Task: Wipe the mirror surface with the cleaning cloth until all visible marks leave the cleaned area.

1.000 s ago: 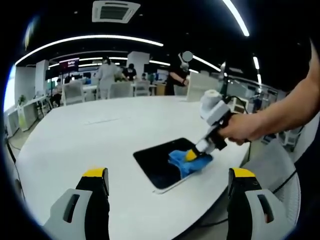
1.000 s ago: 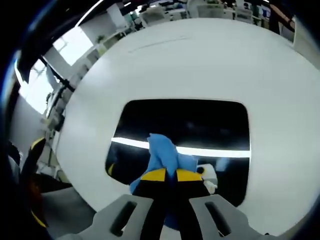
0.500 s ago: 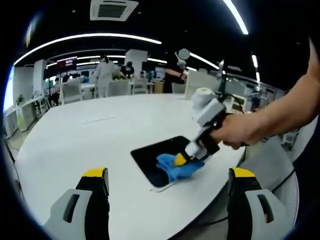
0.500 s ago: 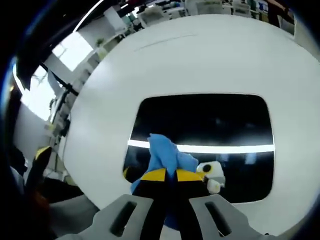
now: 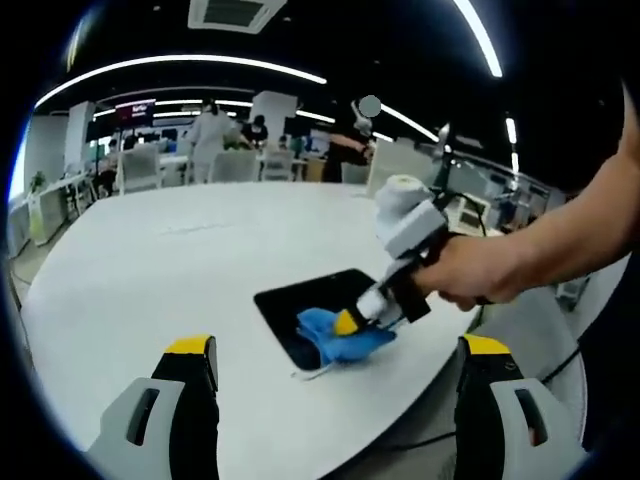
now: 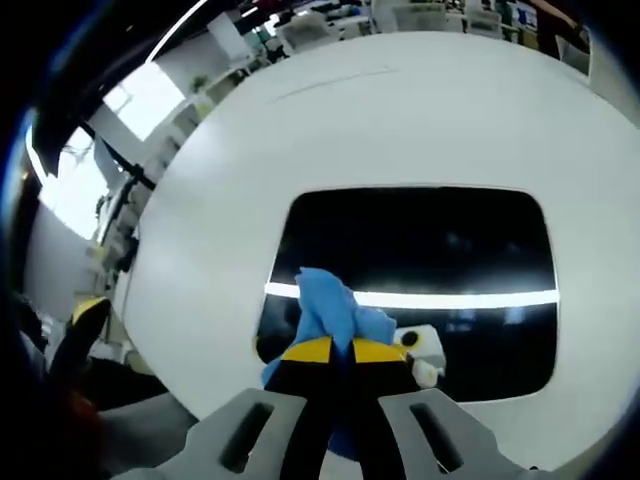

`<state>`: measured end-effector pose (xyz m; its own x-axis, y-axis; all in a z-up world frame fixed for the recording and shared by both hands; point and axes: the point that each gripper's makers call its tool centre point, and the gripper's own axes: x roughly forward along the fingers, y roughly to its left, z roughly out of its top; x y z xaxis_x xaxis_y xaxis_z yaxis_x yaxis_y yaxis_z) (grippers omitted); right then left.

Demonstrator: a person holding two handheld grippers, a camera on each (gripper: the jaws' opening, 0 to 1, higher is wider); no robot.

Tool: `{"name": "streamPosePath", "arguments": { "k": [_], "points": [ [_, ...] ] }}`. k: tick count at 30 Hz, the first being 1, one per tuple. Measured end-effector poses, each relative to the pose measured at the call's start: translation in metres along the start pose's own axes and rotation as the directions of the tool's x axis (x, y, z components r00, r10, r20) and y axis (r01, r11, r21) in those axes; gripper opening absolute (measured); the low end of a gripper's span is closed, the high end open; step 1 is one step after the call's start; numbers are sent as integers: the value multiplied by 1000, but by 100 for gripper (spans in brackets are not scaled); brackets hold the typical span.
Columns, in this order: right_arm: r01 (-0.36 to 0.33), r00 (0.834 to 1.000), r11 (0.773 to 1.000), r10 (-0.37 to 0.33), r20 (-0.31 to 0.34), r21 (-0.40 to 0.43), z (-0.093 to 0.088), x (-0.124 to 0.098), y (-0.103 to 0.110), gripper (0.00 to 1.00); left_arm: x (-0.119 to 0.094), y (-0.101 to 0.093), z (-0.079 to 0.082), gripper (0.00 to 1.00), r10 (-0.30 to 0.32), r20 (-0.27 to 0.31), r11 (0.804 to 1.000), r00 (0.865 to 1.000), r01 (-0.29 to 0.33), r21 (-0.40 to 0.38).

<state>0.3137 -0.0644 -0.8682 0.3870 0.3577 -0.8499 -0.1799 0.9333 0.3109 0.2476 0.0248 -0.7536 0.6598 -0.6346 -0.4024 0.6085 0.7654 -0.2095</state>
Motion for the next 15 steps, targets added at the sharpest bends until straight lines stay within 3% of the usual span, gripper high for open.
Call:
{"name": "streamPosePath", "arguments": {
  "k": [15],
  "points": [
    [-46, 999, 998, 44, -23, -53, 2, 10, 25, 0, 1, -2, 0, 99, 2, 1, 1000, 1000, -2, 17]
  ]
}}
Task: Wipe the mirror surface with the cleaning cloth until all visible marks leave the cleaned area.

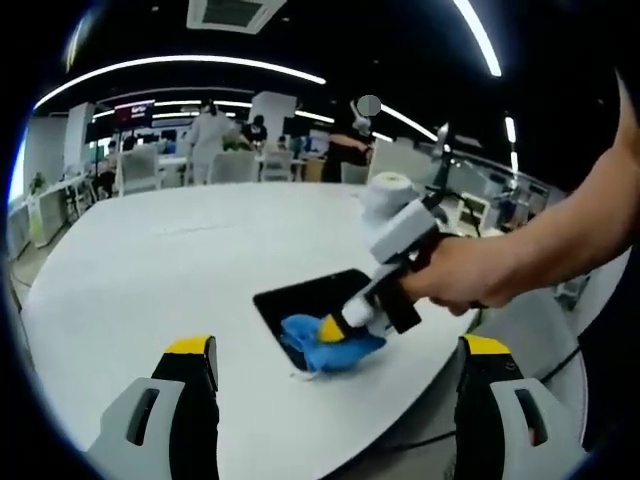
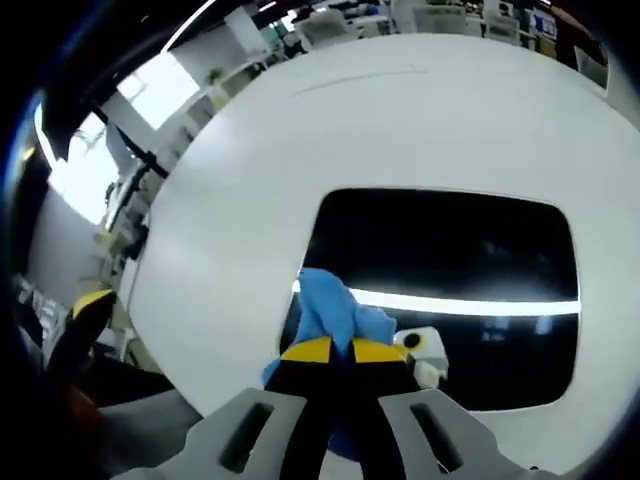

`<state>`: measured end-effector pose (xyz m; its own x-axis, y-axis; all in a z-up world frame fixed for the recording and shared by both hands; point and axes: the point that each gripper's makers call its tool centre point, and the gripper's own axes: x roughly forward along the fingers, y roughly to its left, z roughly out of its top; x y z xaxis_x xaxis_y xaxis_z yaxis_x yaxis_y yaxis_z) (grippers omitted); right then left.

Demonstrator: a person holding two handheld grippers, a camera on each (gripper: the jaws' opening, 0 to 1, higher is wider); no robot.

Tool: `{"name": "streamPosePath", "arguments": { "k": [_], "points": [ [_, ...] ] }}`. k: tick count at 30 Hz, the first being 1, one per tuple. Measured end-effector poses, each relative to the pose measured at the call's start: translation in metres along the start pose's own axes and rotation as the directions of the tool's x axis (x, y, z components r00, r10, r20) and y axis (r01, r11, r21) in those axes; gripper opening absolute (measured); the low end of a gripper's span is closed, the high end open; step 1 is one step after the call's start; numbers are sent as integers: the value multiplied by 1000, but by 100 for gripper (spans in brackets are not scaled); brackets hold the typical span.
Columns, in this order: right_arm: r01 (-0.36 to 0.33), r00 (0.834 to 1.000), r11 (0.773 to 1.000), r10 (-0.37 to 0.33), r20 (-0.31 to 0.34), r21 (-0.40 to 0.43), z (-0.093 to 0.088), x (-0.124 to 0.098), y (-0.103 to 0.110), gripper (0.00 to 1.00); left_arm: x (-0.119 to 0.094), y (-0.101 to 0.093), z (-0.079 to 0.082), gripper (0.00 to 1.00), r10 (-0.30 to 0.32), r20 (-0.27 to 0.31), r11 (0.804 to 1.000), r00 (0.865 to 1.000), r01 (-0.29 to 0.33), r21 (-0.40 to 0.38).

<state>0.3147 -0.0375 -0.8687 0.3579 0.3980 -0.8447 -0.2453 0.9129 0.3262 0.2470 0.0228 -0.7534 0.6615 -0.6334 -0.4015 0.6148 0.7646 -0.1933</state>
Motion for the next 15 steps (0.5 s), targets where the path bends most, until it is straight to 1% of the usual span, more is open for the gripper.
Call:
{"name": "streamPosePath", "arguments": {
  "k": [2, 8, 12, 15],
  "points": [
    [-13, 1000, 1000, 13, -11, 23, 0, 1, 2, 0, 1, -1, -2, 99, -8, -9, 1000, 1000, 8, -8],
    [-18, 1000, 1000, 18, -13, -4, -1, 2, 8, 0, 1, -3, -2, 99, -22, -11, 1000, 1000, 21, -19],
    [-26, 1000, 1000, 27, -14, 7, -1, 3, 10, 0, 1, -3, -1, 99, -23, -10, 999, 1000, 22, -23],
    [-22, 1000, 1000, 22, -14, -5, -1, 4, 11, 0, 0, -4, -1, 99, -25, -9, 999, 1000, 25, -20]
  ]
}}
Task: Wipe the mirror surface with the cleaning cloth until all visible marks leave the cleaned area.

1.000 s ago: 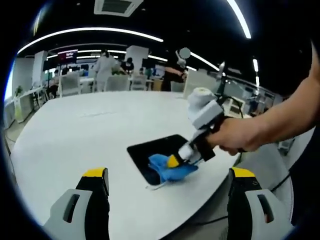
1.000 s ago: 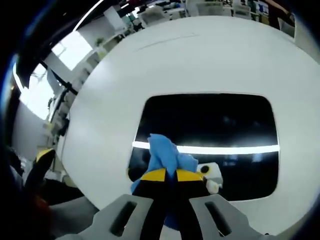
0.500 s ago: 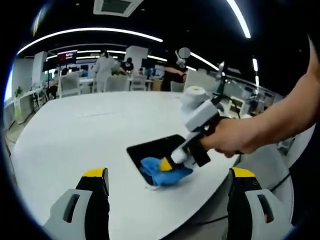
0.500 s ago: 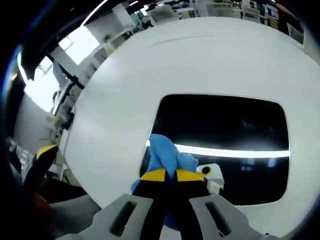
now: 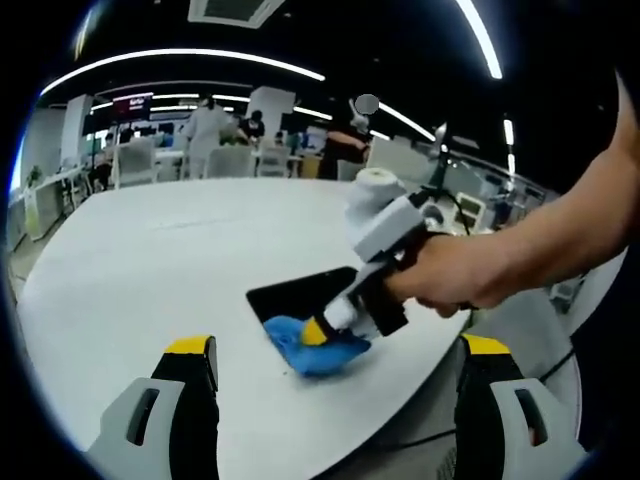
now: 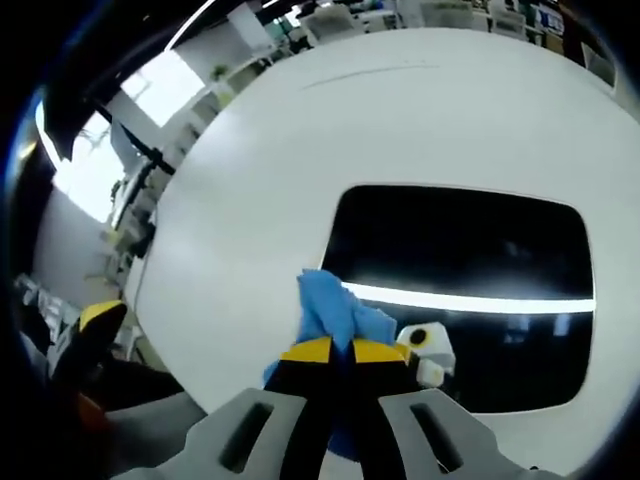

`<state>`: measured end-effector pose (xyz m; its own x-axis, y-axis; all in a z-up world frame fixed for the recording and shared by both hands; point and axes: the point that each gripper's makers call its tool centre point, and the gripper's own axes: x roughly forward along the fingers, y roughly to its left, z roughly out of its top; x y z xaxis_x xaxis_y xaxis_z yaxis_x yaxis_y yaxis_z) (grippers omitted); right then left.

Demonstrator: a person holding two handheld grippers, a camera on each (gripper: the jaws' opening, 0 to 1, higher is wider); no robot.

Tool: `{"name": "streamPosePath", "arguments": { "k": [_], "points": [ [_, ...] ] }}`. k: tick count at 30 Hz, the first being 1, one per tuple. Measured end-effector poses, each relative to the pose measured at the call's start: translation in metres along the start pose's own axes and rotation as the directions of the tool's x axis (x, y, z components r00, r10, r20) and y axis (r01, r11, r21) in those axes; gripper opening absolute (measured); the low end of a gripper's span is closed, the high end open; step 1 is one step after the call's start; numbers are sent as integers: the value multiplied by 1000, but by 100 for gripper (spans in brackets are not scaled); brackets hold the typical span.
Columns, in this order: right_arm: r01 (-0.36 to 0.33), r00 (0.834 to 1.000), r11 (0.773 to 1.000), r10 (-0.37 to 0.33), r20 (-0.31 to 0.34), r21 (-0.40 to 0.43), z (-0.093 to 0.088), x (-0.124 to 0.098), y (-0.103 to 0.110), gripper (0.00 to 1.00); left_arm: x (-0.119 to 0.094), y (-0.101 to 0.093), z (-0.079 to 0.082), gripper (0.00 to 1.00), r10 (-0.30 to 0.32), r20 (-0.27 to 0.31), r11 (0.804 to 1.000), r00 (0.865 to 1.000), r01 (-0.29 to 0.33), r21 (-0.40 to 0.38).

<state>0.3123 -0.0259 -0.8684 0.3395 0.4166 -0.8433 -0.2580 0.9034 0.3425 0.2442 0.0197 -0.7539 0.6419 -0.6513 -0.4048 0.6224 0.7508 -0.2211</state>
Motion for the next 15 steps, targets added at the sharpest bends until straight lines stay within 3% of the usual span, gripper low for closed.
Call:
{"name": "streamPosePath", "arguments": {
  "k": [15],
  "points": [
    [5, 1000, 1000, -5, -3, 2, 1, 1, 1, 0, -1, 0, 2, 99, -2, 13, 1000, 1000, 2, -6]
  ]
}}
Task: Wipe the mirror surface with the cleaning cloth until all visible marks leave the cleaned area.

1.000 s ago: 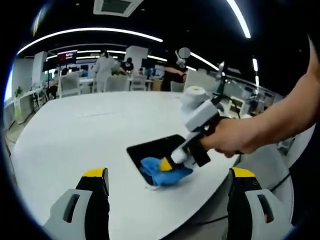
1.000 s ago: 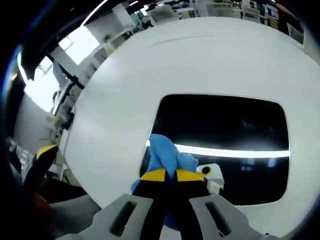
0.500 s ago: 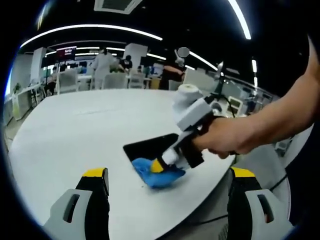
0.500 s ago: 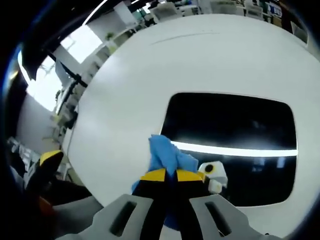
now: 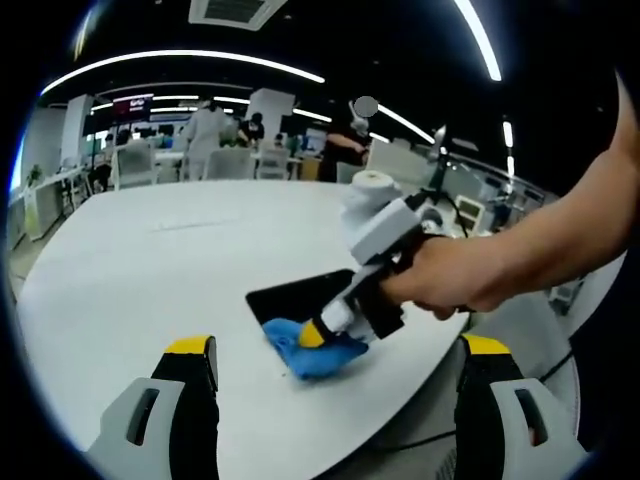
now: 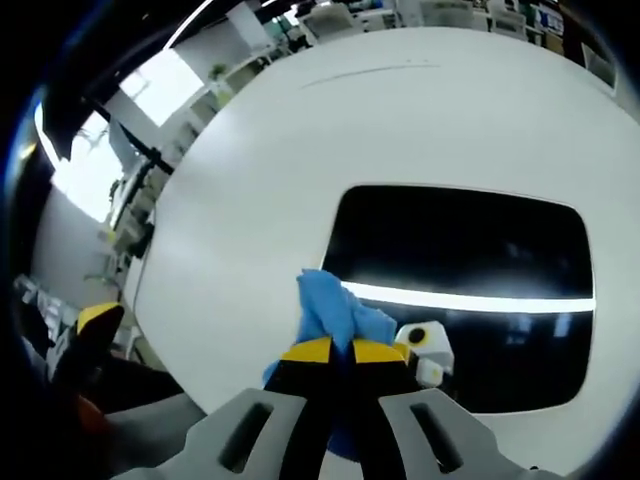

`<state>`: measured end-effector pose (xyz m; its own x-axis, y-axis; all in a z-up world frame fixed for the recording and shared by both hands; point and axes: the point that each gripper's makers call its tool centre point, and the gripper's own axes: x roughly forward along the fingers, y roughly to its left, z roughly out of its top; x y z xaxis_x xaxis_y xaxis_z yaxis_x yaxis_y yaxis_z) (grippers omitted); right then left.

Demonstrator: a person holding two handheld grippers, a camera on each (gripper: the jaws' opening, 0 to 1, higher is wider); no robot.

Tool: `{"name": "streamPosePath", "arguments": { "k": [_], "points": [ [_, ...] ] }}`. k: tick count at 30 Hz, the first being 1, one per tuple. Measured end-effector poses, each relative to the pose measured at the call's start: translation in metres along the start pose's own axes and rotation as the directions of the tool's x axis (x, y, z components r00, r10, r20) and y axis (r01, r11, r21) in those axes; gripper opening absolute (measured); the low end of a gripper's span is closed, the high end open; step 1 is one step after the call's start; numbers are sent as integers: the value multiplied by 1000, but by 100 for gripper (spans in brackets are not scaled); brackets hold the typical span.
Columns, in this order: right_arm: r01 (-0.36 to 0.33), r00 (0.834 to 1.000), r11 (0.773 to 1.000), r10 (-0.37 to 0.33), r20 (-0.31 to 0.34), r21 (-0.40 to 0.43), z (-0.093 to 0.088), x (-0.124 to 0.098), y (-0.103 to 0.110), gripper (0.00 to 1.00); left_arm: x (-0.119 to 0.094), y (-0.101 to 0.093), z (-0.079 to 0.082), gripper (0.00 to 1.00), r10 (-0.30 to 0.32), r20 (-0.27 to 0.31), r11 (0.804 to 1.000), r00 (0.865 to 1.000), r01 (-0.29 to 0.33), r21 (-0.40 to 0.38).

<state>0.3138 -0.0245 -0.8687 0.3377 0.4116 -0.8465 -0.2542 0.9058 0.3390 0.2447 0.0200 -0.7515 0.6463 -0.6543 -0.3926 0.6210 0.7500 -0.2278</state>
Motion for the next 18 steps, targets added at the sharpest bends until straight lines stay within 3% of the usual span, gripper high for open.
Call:
{"name": "streamPosePath", "arguments": {
  "k": [18],
  "points": [
    [28, 1000, 998, -27, 5, -65, 22, 8, -5, 0, -1, 1, 2, 99, 5, 9, 1000, 1000, -5, 9]
  ]
}}
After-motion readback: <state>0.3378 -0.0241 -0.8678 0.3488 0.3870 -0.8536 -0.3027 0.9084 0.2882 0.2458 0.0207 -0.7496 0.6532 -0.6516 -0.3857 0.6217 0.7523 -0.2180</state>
